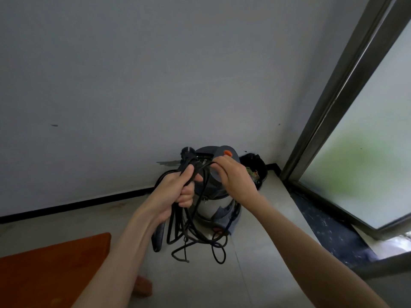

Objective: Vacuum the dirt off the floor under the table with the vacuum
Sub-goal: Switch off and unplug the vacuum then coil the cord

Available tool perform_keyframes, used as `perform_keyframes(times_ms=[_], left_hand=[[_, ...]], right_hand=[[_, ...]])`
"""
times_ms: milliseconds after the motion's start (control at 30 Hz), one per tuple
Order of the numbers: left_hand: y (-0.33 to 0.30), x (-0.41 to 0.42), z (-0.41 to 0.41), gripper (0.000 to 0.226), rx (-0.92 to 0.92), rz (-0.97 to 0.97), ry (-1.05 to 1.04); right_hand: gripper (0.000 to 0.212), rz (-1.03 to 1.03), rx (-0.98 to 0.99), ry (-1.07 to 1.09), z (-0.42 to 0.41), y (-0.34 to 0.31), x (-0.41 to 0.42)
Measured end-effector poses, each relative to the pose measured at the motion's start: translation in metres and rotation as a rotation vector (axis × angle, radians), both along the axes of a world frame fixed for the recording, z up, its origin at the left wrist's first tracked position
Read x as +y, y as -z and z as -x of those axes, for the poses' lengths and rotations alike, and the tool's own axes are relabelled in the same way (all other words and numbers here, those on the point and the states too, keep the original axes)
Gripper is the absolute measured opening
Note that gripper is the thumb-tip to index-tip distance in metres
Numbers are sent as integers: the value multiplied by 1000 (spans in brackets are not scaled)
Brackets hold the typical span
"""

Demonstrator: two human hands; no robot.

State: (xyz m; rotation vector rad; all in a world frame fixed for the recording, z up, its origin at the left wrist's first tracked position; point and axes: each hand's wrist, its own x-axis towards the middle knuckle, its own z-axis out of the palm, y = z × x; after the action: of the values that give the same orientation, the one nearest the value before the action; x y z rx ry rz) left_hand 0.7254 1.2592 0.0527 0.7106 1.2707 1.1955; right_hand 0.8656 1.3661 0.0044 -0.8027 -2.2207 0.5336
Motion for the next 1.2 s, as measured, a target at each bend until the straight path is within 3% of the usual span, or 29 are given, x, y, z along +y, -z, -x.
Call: perform_keyframes(times_ms=[200,367,433,500,567,667,733,800,900,1033,1200], left_hand=[[-10,5,-3,30,107,-38,79],[-39,19,1,32,-93,-220,-46],[-53,24,2,32,-98,-281,-84],[-64,30,2,33,-70,-324,-131],[-69,35,1,33,-66,-351,-177],[-65,37,1,33,-97,-359,-234],[-61,35,4,34,-121,-352,-269],[-56,33,9,35,-143,-342,-311],[-49,29,15,35,-131,-326,-366],[-37,27,14,35,-59,-299,-430],[-20,22,21,36,-13,-265,-513]], right_hand=[[24,312,135,169,-20,3,23],[43,1156,449,157,-16,41,1],[45,1379,398,103,-10,51,-20],[38,1272,171,-30,-5,47,-38],[34,950,-18,-224,-2,39,-50],[26,599,-104,-362,6,27,-55],[25,528,-110,-391,8,32,-52],[22,500,-107,-310,0,44,-45],[26,389,-165,5,-25,67,-36],[23,389,-27,135,-36,67,-34],[8,773,480,308,-63,36,-25]])
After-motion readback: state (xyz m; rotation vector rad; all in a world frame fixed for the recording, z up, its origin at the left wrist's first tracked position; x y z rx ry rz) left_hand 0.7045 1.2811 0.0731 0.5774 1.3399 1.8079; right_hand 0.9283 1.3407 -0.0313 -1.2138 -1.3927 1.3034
